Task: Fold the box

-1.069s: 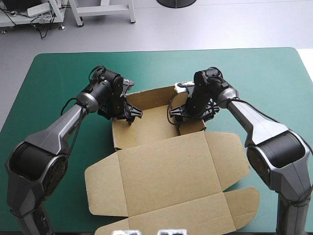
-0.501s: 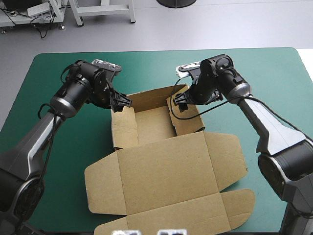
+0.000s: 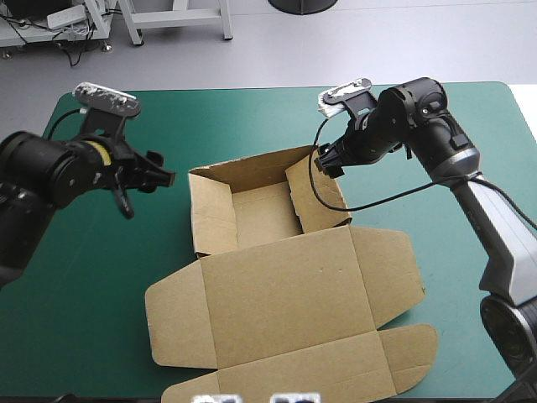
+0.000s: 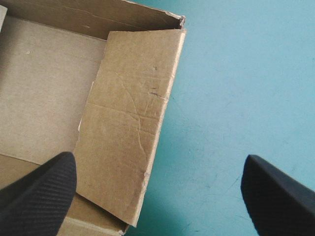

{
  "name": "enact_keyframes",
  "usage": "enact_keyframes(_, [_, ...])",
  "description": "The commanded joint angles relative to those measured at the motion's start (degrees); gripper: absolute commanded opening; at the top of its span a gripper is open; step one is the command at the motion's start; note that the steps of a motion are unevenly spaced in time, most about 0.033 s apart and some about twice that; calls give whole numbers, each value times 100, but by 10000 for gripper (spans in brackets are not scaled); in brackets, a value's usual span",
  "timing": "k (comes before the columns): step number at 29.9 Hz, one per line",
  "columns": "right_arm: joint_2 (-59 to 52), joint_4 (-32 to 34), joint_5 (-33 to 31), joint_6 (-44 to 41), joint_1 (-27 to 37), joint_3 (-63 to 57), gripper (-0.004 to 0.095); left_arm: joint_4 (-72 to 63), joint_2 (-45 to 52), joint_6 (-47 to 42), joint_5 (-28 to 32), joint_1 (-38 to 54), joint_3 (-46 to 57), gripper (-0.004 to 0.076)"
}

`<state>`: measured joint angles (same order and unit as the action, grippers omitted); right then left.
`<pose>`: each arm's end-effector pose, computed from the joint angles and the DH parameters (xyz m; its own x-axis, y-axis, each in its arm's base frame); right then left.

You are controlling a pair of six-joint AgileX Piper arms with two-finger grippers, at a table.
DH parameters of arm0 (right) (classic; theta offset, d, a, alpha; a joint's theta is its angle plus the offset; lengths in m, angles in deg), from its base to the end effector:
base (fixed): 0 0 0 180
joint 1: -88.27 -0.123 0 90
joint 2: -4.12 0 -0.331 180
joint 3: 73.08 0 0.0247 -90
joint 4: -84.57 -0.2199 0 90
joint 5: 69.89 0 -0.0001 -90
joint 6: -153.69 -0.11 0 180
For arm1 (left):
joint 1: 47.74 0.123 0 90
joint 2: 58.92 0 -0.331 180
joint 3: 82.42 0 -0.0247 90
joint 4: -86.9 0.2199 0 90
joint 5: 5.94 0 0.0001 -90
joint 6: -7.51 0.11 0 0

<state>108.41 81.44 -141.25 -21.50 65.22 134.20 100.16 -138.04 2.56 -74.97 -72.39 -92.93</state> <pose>0.3180 0.1415 0.4237 -0.7539 -0.3929 -0.5266 -0.4671 0.8842 0.0091 0.1973 -0.0646 0.4725 -0.6666 0.3035 -0.6809 0.2734 0.9493 0.1554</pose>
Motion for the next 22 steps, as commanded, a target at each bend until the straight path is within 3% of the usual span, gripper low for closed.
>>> enact_keyframes(1, [-359,-31,-51,217,36,181,834,283,736,15,97,-29,384,520])
enact_keyframes(7, [-310,-312,-51,533,36,181,834,307,2094,-15,117,-29,1729,433])
enact_keyframes(15, [183,-244,-51,620,36,181,833,381,3845,-800,141,-29,3507,302])
enact_keyframes(22, [842,-479,-51,620,36,181,833,421,4454,-828,-36,-29,3839,247])
